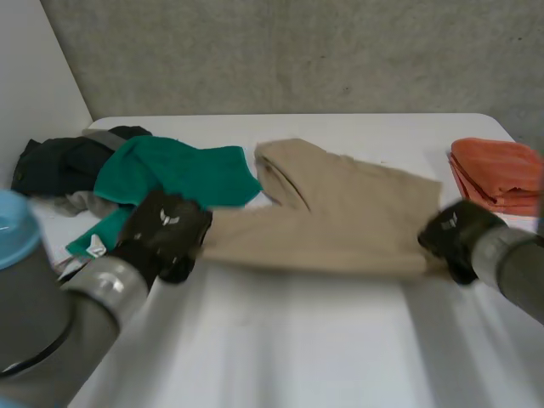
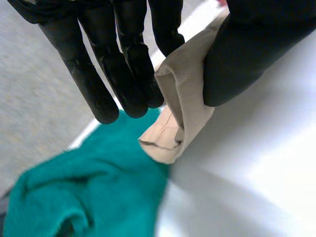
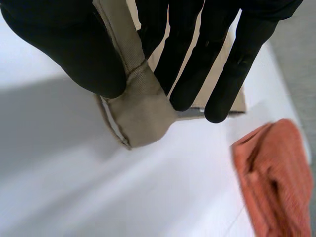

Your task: Fold the laundry.

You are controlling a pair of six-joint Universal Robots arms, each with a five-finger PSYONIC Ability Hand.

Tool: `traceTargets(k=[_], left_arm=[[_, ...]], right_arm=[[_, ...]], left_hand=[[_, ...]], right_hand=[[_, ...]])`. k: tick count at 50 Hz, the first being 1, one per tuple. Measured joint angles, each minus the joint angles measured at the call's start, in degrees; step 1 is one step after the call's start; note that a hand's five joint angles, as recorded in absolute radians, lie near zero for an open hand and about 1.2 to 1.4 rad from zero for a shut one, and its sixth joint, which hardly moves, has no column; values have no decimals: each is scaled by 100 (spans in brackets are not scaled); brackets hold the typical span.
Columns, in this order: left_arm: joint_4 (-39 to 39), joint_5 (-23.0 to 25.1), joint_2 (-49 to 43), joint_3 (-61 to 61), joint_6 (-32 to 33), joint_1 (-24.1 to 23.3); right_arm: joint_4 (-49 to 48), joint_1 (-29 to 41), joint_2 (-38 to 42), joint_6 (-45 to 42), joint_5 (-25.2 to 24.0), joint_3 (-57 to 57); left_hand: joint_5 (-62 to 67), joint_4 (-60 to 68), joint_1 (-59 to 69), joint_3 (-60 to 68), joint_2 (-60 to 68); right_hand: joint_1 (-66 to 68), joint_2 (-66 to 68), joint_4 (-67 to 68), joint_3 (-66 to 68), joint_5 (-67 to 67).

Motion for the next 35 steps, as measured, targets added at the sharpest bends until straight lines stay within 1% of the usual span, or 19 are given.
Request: traceTargets(k=[3,4,5,6,9,12,16,18,19,22,25,28,30,32,33,35], left_arm=[[-821,72,460,-160,139,-44],[-1237,130,639,-210,222,-74],[-1336,145,676,-219,243,-81],[-1659,207,781,-234,325,-108],[-1886,295,751,-183,446,-140],[-1732,341,480,-39,525,-154],[-1087,331,-213,332,561,-153],[-963,322,-351,413,562,-153],[-595,281,-765,680,564,-150],[-113,186,-1340,1187,588,-146],[406,-26,-1879,2088,689,-145],[948,-256,-2195,3052,772,-148],[1496,-412,-2320,3758,779,-144],[2139,-536,-2353,4308,712,-134],[2488,-591,-2347,4537,653,-127],[3017,-658,-2313,4797,537,-116]], right_arm=[[417,-105,-519,-441,-31,433],[534,-179,-721,-596,-63,595],[558,-199,-770,-631,-73,633],[608,-282,-930,-740,-121,756],[580,-386,-1051,-811,-196,842],[474,-452,-1008,-803,-257,834],[120,-459,-506,-664,-287,625],[54,-454,-402,-632,-286,576],[-167,-435,-78,-514,-276,377],[-511,-409,372,-311,-251,-45],[-932,-383,769,-28,-176,-811],[-1460,-316,1013,367,-48,-1774],[-1938,-254,1110,732,46,-2491],[-2337,-210,1141,1020,100,-2953],[-2758,-167,1155,1314,140,-3351],[-3191,-130,1157,1589,166,-3650]], left_hand=[[0,0,0,0,0],[0,1,0,0,0],[0,1,0,0,0],[0,1,0,0,0],[0,2,0,0,0],[0,2,0,0,0],[0,2,0,0,0],[0,2,0,0,0],[65,2,0,0,0],[83,3,0,0,0],[83,5,0,1,0],[84,6,0,2,1],[84,6,0,2,1],[84,6,0,2,1],[84,6,0,2,1],[84,6,0,2,1]], right_hand=[[0,0,-1,1,0],[0,0,-1,1,1],[0,0,0,1,1],[0,0,0,1,0],[0,0,0,0,0],[0,0,0,1,1],[0,0,0,1,0],[0,0,0,1,1],[0,0,-1,1,1],[0,0,0,2,2],[0,0,0,2,1],[0,0,0,5,1],[0,0,0,5,1],[0,0,0,5,2],[0,0,0,5,1],[0,0,0,6,2]])
